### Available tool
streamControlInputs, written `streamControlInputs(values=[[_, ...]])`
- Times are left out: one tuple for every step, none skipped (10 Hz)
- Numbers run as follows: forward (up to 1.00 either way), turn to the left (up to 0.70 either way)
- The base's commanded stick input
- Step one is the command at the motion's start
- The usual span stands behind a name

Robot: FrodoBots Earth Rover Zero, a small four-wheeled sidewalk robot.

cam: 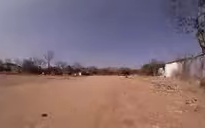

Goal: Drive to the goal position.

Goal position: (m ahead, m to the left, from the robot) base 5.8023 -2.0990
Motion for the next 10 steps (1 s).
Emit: streamControlInputs(values=[[1.00, 0.00], [1.00, 0.00], [1.00, 0.00], [1.00, 0.00], [1.00, 0.00], [1.00, 0.00], [1.00, 0.00], [1.00, 0.00], [1.00, 0.00], [1.00, 0.00]])
